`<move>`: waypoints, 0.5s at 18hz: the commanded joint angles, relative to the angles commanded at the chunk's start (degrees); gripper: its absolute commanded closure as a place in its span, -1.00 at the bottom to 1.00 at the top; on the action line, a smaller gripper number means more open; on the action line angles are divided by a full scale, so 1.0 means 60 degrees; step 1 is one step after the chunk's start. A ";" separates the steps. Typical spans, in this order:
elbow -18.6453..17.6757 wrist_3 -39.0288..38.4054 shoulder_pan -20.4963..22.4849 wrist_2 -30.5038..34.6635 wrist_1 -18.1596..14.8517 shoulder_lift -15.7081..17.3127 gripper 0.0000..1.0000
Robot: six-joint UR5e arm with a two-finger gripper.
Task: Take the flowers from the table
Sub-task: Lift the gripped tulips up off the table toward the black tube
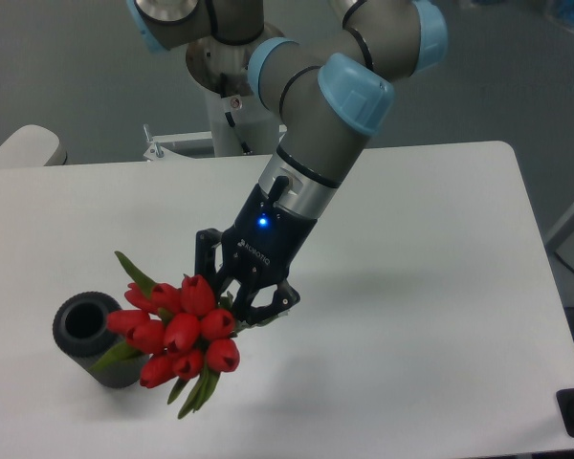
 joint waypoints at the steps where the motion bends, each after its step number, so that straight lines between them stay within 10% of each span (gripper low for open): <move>1: 0.0000 -0.0044 0.0058 -0.0058 -0.0015 0.0000 0.35; 9: -0.0102 -0.0147 0.0293 -0.0425 0.0000 0.0015 0.35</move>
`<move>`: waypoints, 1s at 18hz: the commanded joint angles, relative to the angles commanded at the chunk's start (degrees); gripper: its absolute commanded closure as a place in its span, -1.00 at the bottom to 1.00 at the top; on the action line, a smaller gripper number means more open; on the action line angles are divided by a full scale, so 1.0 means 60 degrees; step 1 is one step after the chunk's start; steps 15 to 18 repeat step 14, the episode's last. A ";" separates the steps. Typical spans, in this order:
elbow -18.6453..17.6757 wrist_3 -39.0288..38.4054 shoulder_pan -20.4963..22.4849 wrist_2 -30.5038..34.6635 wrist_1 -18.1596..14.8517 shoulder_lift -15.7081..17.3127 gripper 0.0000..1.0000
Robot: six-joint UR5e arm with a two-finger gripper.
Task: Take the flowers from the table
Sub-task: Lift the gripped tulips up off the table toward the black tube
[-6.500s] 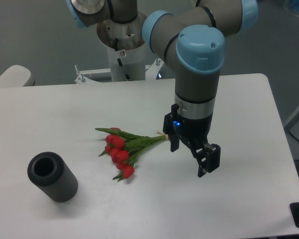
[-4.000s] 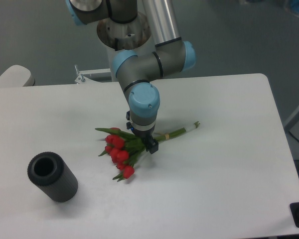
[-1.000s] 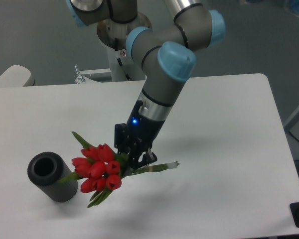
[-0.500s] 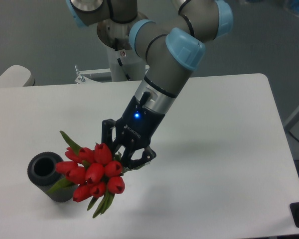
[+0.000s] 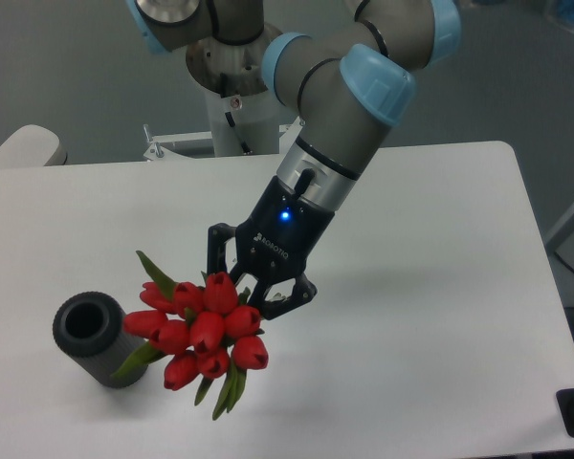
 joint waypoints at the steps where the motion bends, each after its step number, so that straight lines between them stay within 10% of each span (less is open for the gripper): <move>1: 0.0000 -0.0014 0.0087 -0.0131 0.0000 0.0000 0.35; 18: 0.0029 0.0015 0.0118 -0.0220 0.0029 0.0000 0.35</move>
